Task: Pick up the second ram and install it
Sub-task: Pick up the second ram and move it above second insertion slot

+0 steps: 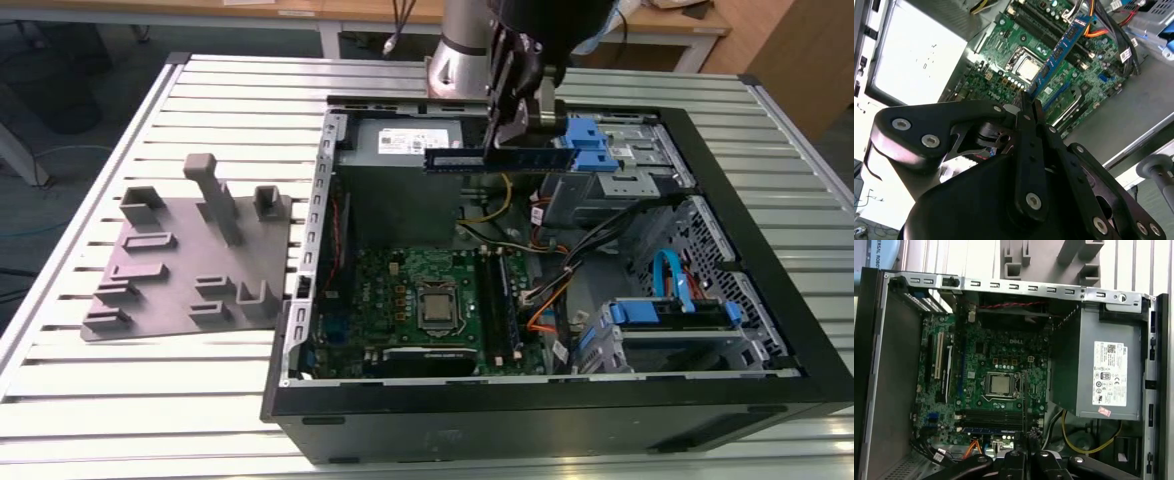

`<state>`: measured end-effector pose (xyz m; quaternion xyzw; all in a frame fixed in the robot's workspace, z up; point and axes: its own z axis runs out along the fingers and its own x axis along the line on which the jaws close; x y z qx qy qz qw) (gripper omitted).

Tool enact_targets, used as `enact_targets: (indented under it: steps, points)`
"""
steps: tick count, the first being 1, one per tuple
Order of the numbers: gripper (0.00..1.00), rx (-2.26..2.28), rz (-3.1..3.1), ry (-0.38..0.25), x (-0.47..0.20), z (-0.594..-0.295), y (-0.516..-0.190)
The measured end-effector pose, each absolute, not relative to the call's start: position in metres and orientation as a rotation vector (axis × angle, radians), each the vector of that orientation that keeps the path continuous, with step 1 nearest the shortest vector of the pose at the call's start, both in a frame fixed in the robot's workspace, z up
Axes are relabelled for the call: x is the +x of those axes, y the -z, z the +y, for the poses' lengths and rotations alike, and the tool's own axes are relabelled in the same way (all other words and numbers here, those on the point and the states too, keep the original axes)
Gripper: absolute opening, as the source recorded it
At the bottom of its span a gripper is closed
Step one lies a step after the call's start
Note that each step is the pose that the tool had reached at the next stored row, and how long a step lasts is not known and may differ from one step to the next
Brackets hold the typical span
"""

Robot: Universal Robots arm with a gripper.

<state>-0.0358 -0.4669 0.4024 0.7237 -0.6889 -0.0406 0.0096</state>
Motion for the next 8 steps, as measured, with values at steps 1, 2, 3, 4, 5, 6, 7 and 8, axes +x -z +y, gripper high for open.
enact_targets:
  steps: [1,2,3,4,5,6,7,8]
  points:
    - [0.11,2.26,-2.151,0.127,-0.034,-0.467,-0.402]
    - [0.11,2.26,-2.151,0.127,-0.032,-0.467,-0.401]
    - [0.11,2.26,-2.151,0.127,-0.03,-0.467,-0.4]
    - [0.11,2.26,-2.151,0.127,-0.028,-0.467,-0.399]
    - [0.11,2.26,-2.151,0.127,-0.026,-0.467,-0.399]
    - [0.11,2.26,-2.151,0.127,-0.025,-0.467,-0.398]
    - [0.11,2.26,-2.151,0.127,-0.023,-0.467,-0.398]
    - [0.11,2.26,-2.151,0.127,-0.022,-0.467,-0.397]
